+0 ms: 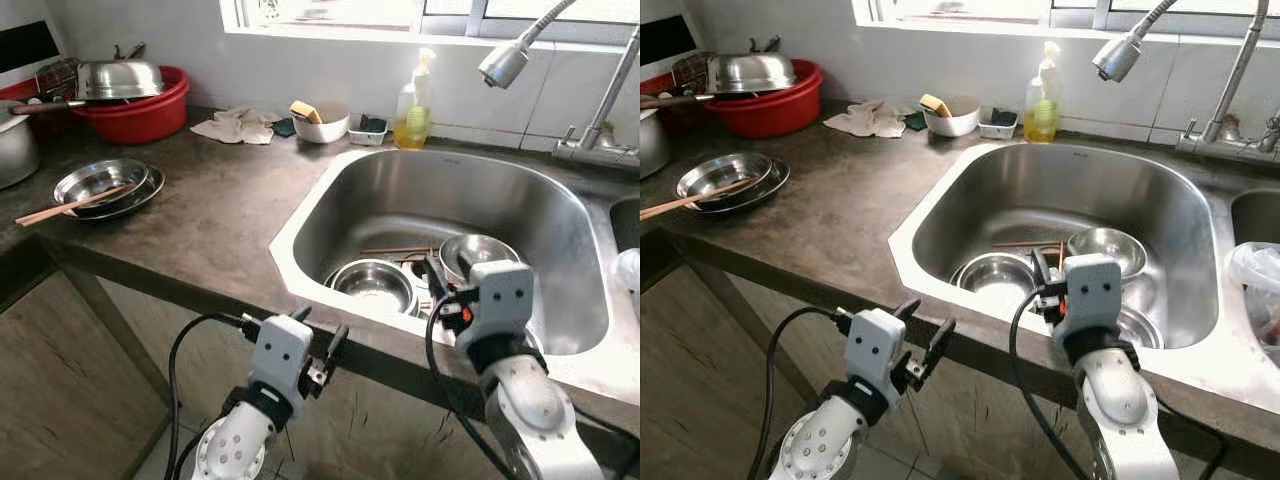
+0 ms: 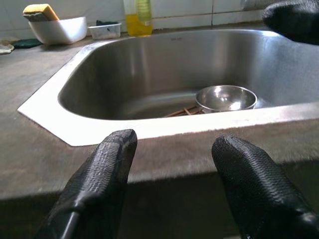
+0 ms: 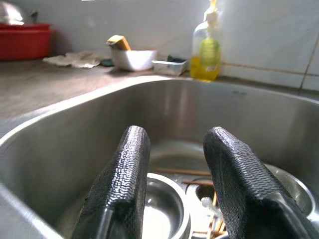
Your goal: Kitchen organization
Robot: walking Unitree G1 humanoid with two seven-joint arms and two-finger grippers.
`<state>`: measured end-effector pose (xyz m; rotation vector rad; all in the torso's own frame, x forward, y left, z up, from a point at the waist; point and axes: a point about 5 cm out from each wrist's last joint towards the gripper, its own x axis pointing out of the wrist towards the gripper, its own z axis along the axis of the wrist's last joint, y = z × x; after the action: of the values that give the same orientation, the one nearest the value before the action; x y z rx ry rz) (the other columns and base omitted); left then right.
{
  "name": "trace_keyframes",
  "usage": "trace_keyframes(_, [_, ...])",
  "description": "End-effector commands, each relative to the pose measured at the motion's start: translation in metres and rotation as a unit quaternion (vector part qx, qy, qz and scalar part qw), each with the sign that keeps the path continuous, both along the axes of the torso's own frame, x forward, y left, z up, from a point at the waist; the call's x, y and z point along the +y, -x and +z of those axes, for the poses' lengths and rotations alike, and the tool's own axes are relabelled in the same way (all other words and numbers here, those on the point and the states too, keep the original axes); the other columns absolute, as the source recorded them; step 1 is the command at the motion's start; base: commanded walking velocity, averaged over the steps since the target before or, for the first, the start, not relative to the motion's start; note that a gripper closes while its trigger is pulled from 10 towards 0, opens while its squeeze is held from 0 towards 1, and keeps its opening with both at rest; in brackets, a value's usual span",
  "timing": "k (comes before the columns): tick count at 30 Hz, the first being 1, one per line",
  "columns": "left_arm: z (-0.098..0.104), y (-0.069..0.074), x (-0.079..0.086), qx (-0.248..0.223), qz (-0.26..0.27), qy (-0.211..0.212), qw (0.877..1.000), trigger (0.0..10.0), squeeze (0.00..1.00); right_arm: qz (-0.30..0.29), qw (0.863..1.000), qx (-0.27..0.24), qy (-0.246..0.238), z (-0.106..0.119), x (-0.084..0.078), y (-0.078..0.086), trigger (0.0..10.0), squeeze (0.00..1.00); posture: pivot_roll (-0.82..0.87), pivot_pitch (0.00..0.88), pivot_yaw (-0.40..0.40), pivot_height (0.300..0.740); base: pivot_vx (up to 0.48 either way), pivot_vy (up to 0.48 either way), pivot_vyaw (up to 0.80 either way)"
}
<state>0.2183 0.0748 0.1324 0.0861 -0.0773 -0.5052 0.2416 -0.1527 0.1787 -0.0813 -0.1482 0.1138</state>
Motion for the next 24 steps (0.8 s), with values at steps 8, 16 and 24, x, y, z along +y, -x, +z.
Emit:
trace_keyframes(8, [0.002,0.0024,0.0019,-0.008,-0.001,0.001,1.0,10.0,0.0,0.008,1.0,-0.024,-0.015,0.0114,0.0066,-0.0019,10.0,0.0,-0.03,0.025,0.013,0.74,0.0,0.0,0.0])
trace_keyframes(16, [-0.0009,0.0033,0.0024,-0.005,0.0,-0.002,1.0,10.0,0.0,0.007,1.0,-0.016,-0.017,0.0074,0.0092,-0.0015,10.0,0.0,-0.03,0.026,0.013,0.74,-0.093,0.0,0.0])
trace_keyframes(24, [-0.0016,0.0047,0.0019,-0.004,-0.001,-0.001,1.0,10.0,0.0,0.008,1.0,-0.008,-0.021,0.0046,0.0122,0.0012,10.0,0.0,-0.04,0.023,0.016,0.74,-0.275,0.0,0.0])
